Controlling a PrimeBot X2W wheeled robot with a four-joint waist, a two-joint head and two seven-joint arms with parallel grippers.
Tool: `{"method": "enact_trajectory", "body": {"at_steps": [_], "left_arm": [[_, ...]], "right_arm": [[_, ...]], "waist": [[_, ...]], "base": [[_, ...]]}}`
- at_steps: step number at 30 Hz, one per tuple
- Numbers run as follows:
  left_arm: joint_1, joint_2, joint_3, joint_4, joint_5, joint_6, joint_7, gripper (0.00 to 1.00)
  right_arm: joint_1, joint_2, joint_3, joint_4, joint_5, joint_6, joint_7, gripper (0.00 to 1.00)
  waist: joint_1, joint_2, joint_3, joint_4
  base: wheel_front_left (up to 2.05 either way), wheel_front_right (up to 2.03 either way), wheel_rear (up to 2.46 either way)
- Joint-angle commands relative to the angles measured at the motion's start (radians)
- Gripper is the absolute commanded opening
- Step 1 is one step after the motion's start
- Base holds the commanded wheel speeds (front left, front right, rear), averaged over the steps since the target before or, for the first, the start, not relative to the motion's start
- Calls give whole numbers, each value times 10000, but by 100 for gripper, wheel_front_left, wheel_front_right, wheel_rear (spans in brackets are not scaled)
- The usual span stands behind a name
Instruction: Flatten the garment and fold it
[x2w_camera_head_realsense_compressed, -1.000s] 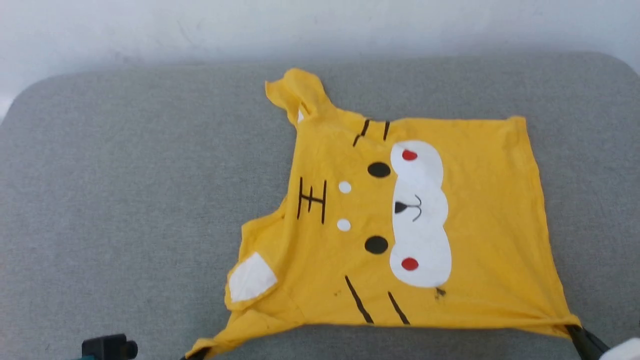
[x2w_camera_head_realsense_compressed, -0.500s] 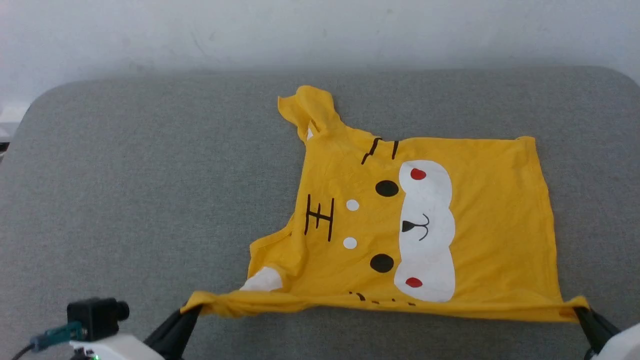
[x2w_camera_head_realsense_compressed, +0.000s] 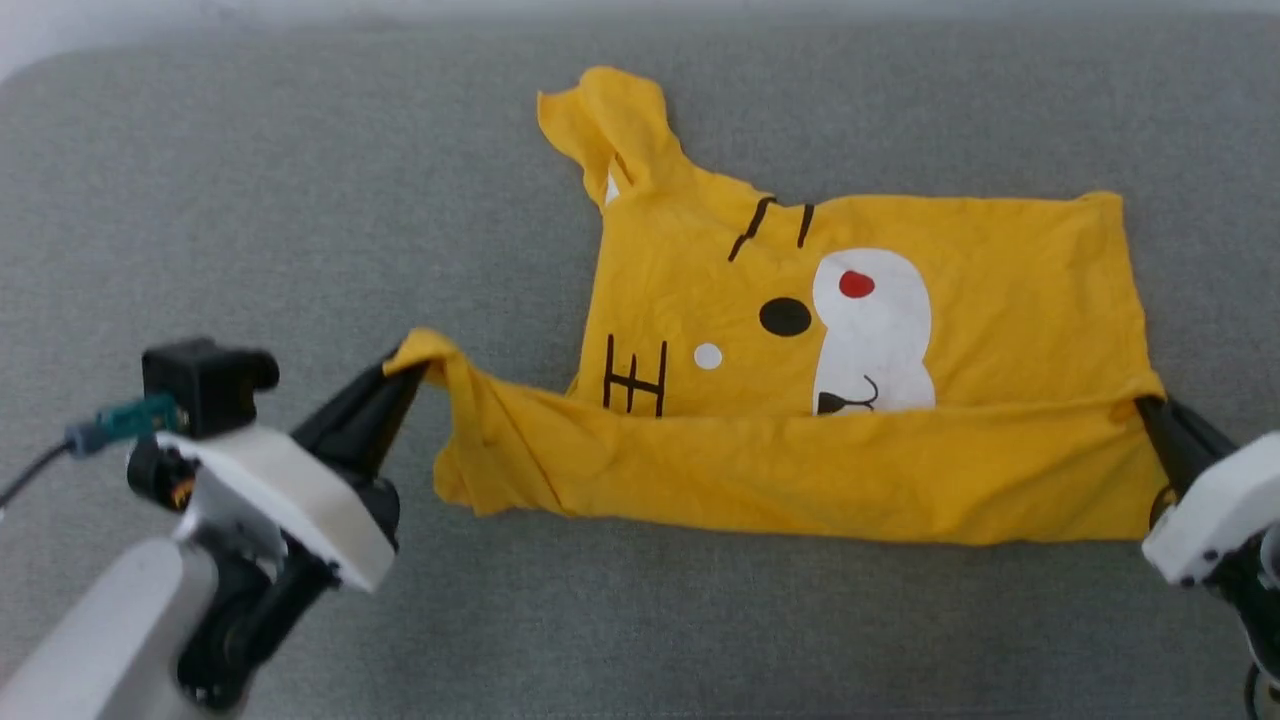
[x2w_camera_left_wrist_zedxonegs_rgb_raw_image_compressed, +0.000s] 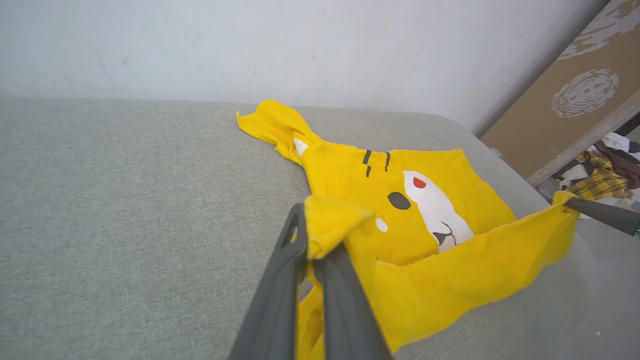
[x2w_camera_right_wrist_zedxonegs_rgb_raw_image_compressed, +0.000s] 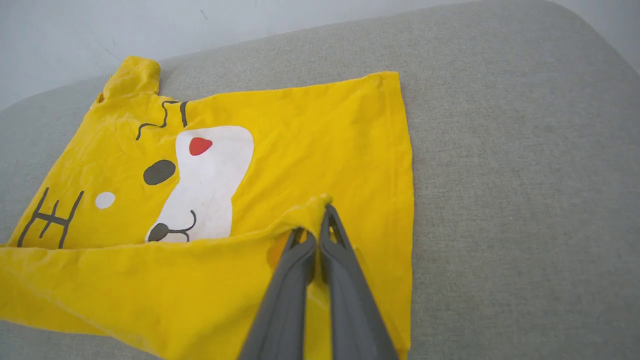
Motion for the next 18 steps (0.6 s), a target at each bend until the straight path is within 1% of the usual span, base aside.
{"method": "enact_trajectory", "body": {"at_steps": [1, 6, 10, 16, 18], "left_arm": [[-382, -96, 10, 217, 113, -133, 13, 0], [-1479, -345, 44, 1136, 215, -502, -100, 0], [-2140, -538, 16, 1842, 282, -749, -200, 0], [-2686, -848, -159, 2812, 320, -983, -285, 0], [-2749, -933, -327, 3243, 234, -1077, -80, 0]], "right_arm": [[-321, -82, 81, 127, -60, -9, -82, 0], [-1292, -393, 244, 638, -182, -9, -288, 0], [-1943, -510, 338, 1082, -276, -9, -520, 0], [-2633, -584, 512, 1909, -372, -9, -730, 0], [-2731, -609, 619, 2194, -349, -9, -664, 0]], "waist": [[-3, -1, 634, -152], [-3, -1, 1384, -301], [-3, -1, 1942, -381], [-3, -1, 2480, -423], [-3, -1, 2545, -418]], "base": [[0, 0, 0], [0, 0, 0], [0, 0, 0], [0, 0, 0], [0, 0, 0]]}}
